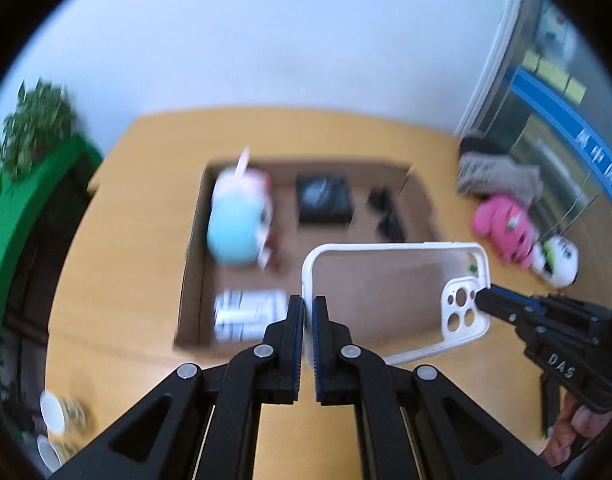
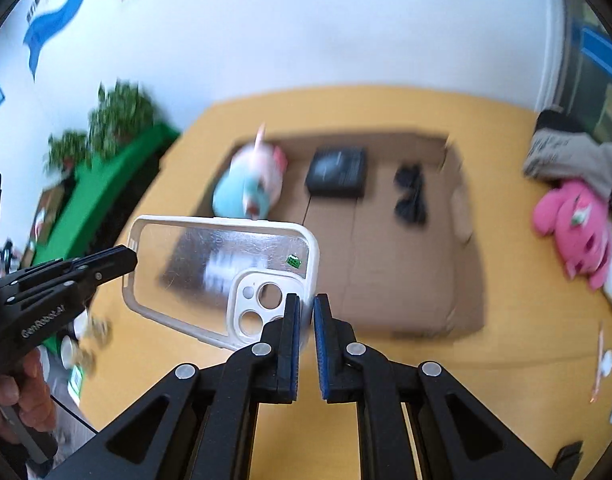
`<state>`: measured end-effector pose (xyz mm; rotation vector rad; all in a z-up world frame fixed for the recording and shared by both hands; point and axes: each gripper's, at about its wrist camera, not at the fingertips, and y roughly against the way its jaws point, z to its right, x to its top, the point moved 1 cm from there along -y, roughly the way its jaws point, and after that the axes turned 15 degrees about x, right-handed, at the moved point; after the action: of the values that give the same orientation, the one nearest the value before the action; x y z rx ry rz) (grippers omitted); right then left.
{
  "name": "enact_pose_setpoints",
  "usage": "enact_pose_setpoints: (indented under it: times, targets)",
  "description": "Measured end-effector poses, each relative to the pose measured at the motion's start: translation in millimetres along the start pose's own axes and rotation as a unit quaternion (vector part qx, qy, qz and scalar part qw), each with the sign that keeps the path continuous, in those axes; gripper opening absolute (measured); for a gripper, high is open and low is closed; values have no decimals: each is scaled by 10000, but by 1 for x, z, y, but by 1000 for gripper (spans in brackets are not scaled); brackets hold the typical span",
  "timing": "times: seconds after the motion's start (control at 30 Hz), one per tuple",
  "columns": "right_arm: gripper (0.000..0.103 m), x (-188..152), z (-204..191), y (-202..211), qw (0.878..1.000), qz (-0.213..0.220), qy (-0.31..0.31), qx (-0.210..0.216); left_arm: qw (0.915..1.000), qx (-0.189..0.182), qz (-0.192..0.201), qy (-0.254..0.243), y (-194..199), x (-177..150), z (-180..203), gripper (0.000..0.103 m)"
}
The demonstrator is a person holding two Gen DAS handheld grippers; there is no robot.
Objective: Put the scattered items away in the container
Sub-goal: 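Carry the phone case with the left gripper into the box and release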
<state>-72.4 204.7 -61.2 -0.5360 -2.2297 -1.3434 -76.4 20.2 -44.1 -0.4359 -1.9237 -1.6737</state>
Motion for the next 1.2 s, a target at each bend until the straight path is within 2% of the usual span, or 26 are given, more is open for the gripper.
enact_pose_setpoints:
  times: [0.2,0.43,0.53,0.67,0.87,1.0,1.2]
  targets:
    - [7,46,9,24,9991,385,-68,-153,9993,-82,324,-176,1,55,23,4]
    - [7,74,53,-3,9990,159,-319,-255,9991,-331,-152,-220,-49,76,40,4]
    - [7,71,72,-33,9988,-55,-361,-315,9976,-361,-557,-186,-90,74,47,4]
    - [7,64,96,-84,9975,-478,-396,-346,9948,-114,-937,-370,-140,66,57,4]
    - [7,49,141,-171,9895,-1273,-651,-200,9847,105,-1687,-422,-228,46,59,3]
    - [7,36,162,-214,9811,-1768,-759,-202,9790,238,-1960,-501,-264,37,64,3]
    - [8,29,181,-243,9719,-2164,-908,-188,9707,364,-2333,-457,-292,23,64,7]
